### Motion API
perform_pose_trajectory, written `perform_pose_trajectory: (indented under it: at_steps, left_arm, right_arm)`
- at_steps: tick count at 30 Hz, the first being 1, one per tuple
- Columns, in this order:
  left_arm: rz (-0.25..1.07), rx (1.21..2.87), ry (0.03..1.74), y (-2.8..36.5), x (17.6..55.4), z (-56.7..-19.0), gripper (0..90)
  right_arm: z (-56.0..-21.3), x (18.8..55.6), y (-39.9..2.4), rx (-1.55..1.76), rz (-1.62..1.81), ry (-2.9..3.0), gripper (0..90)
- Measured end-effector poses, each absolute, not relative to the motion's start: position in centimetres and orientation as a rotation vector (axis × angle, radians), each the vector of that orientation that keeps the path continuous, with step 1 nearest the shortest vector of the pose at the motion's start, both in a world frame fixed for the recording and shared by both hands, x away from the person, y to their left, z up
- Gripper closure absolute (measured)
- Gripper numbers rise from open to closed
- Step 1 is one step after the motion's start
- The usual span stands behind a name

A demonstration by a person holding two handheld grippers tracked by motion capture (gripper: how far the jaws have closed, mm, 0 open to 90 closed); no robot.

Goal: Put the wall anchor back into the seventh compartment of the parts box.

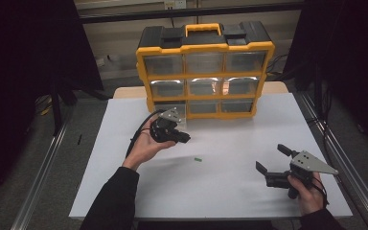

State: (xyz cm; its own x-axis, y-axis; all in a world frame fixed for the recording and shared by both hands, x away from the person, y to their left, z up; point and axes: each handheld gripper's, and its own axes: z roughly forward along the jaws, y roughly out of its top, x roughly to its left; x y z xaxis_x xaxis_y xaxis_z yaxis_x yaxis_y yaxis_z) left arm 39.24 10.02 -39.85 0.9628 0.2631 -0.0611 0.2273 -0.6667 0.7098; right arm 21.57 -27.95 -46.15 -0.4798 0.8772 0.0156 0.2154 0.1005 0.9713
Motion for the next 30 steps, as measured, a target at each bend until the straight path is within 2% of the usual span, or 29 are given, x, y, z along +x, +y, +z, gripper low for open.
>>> perform_pose_trajectory:
  at_steps: [30]
  left_arm:
    - [0.174,2.293,0.381,12.0,40.8,-35.8,84.7]
  right_arm:
    - [-46.2,21.6,-27.9,1.071,1.411,1.781,0.7]
